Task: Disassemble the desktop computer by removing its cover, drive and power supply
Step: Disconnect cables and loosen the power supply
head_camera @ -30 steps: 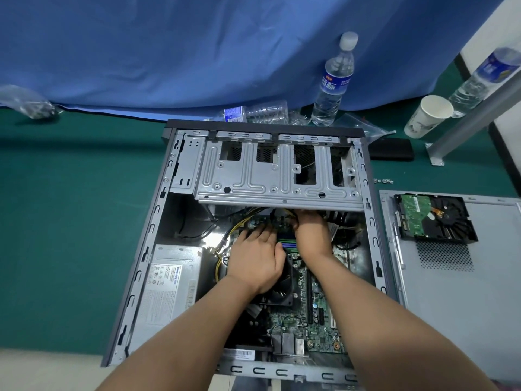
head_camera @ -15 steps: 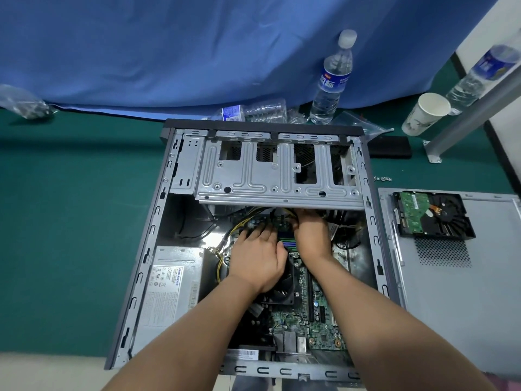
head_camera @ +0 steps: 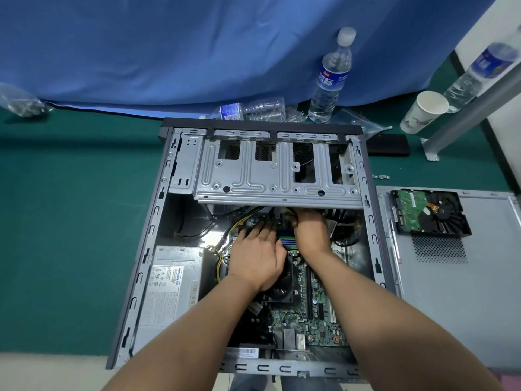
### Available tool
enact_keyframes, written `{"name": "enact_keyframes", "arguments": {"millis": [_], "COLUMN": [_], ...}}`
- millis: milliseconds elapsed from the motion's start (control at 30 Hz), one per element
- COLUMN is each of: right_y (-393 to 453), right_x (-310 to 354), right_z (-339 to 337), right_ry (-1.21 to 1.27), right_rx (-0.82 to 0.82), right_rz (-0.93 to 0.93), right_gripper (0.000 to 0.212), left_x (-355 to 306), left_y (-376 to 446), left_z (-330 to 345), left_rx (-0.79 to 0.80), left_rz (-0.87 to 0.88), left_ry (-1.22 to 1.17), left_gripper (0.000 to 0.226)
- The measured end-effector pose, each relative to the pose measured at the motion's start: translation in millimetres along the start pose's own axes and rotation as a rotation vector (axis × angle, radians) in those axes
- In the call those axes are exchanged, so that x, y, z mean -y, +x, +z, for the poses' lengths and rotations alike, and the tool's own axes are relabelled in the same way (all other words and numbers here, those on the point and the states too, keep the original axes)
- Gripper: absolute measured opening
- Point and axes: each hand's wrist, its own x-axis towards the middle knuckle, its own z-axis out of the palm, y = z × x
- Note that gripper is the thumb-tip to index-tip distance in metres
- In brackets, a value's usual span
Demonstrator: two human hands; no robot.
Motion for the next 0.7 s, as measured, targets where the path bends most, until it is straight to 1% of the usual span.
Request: {"name": "enact_keyframes", "arguments": {"millis": [67,233,367,500,600,700], "right_y": [-1.0,-6.5,-5.7,-1.2,0.7,-2.5], "right_x": [0.5,4.4,3.5,0.4,1.3,1.9], "right_z": [0.0,3.8,3.5,2.1,0.2,1.2], "right_ry": [0.017,-0.073,-0.057,-0.021,-0.058,-0.087], "right_rx": [-0.006,-0.02,-0.028,0.0,0.022,0.012], "right_rz": [0.009,-0.014,-0.016,-0.019,-0.029,-0.044], "right_gripper": [0.032,0.033,0.032,0.036,0.039,0.038], "left_x": [0.2,-0.1,-0.3,-0.8,-1.0,-1.4], "left_y": [-0.8,-0.7,0.2,0.4,-0.2,-1.6], "left_z": [0.9,1.2,-0.1,-0.6,-0.2,0.7], "left_rx": [-0.001,0.003,0.01,0.014,0.014,0.016], "left_rz": [0.001,-0.003,-0.003,0.001,-0.002,-0.011], "left_ry": [0.0,0.008,0.006,0.02,0.015,0.018], "left_gripper": [0.05,0.049,0.049,0.06,0.063,0.067]}}
